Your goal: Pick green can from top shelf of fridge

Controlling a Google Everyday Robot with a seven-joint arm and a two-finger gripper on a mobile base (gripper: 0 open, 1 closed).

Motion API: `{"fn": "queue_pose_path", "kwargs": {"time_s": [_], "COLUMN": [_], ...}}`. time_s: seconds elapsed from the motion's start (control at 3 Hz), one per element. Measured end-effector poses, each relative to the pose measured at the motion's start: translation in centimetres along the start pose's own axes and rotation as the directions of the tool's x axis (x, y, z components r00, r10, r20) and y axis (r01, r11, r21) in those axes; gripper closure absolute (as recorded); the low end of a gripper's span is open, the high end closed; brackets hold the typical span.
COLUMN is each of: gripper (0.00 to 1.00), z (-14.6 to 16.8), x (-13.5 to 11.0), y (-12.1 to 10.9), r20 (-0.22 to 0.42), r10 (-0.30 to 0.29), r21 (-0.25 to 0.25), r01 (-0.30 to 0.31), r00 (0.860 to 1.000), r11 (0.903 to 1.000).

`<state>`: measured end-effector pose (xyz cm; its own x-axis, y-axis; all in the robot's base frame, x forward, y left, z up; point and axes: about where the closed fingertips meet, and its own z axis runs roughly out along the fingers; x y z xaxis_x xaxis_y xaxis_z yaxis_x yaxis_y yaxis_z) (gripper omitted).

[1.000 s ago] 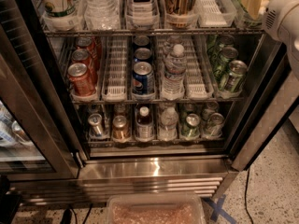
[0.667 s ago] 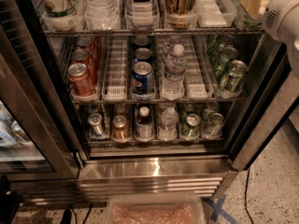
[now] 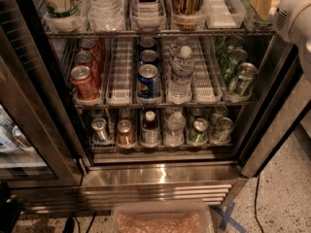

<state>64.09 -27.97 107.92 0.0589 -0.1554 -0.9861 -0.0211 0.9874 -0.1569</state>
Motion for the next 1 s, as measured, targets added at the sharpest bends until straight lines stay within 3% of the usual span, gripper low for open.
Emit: {"fn": "queue_pose_path", "kwargs": {"time_s": [1.0], "gripper": [1.0], "z": [-0.5], "x": [-4.6], "y": [0.8], "r20": [0.068], "r10": [0.07], "r21": [-0.05], "r01": [-0.066], "r00": [0.995], "r11": [0.9966]}}
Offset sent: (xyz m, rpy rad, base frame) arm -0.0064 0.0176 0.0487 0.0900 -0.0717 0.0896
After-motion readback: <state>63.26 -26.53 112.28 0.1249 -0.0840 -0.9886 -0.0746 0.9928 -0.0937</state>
